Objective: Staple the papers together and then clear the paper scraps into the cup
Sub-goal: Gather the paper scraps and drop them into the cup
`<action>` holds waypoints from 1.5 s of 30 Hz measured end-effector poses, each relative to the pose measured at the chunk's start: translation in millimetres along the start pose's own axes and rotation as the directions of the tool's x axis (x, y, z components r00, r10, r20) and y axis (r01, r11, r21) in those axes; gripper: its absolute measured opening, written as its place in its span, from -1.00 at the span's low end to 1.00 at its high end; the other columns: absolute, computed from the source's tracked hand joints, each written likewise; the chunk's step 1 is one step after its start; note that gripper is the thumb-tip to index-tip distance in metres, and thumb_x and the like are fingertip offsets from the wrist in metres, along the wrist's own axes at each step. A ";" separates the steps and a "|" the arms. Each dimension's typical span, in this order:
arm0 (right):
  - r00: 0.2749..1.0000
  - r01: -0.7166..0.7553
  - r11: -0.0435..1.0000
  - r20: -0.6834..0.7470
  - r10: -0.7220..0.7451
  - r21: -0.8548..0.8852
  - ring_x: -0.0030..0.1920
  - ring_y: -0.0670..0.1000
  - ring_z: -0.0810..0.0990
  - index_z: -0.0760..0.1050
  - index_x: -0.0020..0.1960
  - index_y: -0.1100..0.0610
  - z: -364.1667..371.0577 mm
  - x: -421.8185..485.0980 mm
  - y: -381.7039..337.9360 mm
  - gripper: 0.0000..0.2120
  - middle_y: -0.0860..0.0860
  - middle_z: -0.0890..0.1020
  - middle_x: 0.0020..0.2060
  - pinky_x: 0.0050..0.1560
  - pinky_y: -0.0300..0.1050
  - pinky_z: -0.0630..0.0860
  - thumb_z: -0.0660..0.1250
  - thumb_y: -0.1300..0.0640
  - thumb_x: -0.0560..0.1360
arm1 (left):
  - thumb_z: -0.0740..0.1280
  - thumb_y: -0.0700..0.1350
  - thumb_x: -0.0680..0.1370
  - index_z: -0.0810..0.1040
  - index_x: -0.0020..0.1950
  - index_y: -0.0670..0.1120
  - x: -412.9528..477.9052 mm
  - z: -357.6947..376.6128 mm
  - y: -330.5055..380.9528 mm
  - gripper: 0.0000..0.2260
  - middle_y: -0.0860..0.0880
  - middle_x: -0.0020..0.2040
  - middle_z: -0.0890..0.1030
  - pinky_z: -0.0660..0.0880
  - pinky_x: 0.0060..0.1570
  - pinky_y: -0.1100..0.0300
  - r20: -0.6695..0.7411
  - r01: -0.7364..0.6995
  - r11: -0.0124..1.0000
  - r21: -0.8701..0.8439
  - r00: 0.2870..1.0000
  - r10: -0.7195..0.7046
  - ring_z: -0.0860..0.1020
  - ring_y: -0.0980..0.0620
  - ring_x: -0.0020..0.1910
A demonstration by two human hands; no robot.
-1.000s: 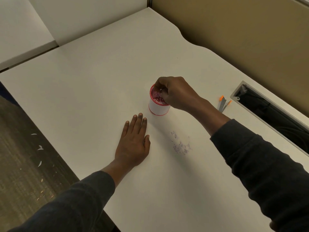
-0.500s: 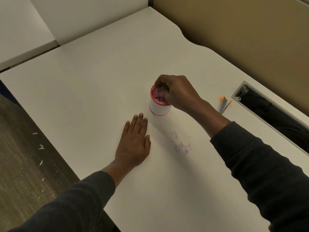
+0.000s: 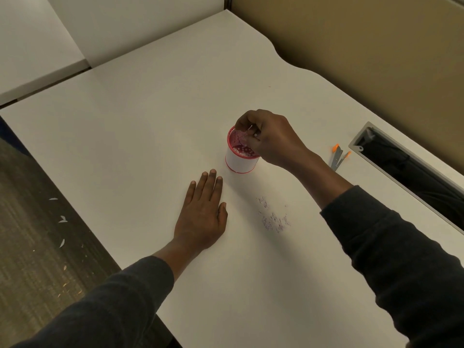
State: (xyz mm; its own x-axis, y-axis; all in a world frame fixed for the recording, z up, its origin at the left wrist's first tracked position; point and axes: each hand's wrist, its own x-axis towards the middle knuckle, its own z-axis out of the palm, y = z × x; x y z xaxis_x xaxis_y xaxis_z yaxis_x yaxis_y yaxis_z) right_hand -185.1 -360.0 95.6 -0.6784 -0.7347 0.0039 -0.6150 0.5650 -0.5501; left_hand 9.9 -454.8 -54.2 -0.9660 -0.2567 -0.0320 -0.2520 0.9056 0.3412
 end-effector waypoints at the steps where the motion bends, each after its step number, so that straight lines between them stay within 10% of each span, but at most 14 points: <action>1: 1.000 0.011 1.000 -0.004 -0.011 -0.009 -0.01 -0.11 0.48 0.59 0.18 0.07 1.2 0.6 1.2 -0.69 -0.03 0.61 0.06 -0.15 -0.54 0.29 0.31 0.32 0.50 | -0.07 0.08 0.65 0.02 0.66 -0.11 0.0 0.0 -0.1 -0.41 -0.08 0.68 -0.02 -0.01 0.62 -0.08 -0.001 -0.001 1.000 0.000 1.000 0.001 -0.08 -0.04 0.66; 23: 0.996 -0.043 0.982 -0.063 0.056 0.186 -0.09 -0.17 0.57 0.60 0.11 0.01 -7.8 -4.3 -2.8 -0.78 -0.13 0.64 -0.04 -0.23 -0.49 0.37 0.27 0.22 0.57 | -0.14 0.10 0.64 -0.02 0.67 -0.10 0.1 -0.7 0.6 -0.39 -0.07 0.67 -0.07 -0.06 0.63 -0.06 0.003 -0.003 1.000 -0.012 1.000 0.003 -0.12 -0.03 0.66; 36: 0.893 0.119 0.984 -0.419 -0.166 -0.134 -0.41 -0.03 0.49 0.55 -0.23 0.12 19.5 11.0 -18.7 -0.71 -0.07 0.51 -0.45 -0.36 -0.16 0.45 0.30 -0.04 0.57 | 0.01 0.04 0.67 0.06 0.66 -0.12 -0.4 4.2 -0.8 -0.43 -0.09 0.67 0.03 0.00 0.62 -0.07 -0.029 -0.008 1.000 -0.009 1.000 0.007 -0.04 -0.05 0.66; 41: 0.981 0.104 0.965 -0.137 -0.140 -0.242 -0.24 0.01 0.58 0.60 -0.11 0.12 23.1 12.3 -14.3 -0.74 -0.02 0.62 -0.28 -0.27 -0.13 0.48 0.31 -0.06 0.56 | -0.04 0.07 0.67 0.03 0.66 -0.11 -0.2 2.1 -0.8 -0.42 -0.08 0.67 0.00 -0.03 0.63 -0.06 -0.028 -0.005 1.000 0.002 1.000 0.005 -0.07 -0.04 0.66; 45: 0.963 0.089 0.984 -0.239 -0.124 -0.151 0.11 -0.05 0.57 0.60 0.17 0.07 7.6 -10.5 -14.4 -0.68 -0.03 0.64 0.11 0.05 -0.24 0.46 0.27 -0.11 0.57 | -0.03 0.07 0.67 0.03 0.66 -0.11 -0.3 2.6 -1.3 -0.42 -0.08 0.67 0.00 -0.01 0.62 -0.08 -0.027 -0.003 1.000 -0.013 1.000 0.003 -0.06 -0.05 0.66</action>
State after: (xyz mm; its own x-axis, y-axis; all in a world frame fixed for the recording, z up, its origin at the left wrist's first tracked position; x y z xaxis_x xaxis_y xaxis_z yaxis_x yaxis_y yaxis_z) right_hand -166.1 -363.3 97.2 -0.6732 -0.6879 0.2714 -0.7267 0.5475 -0.4149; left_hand 10.4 -454.9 -57.0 -0.9648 -0.2629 -0.0057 -0.2479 0.9021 0.3533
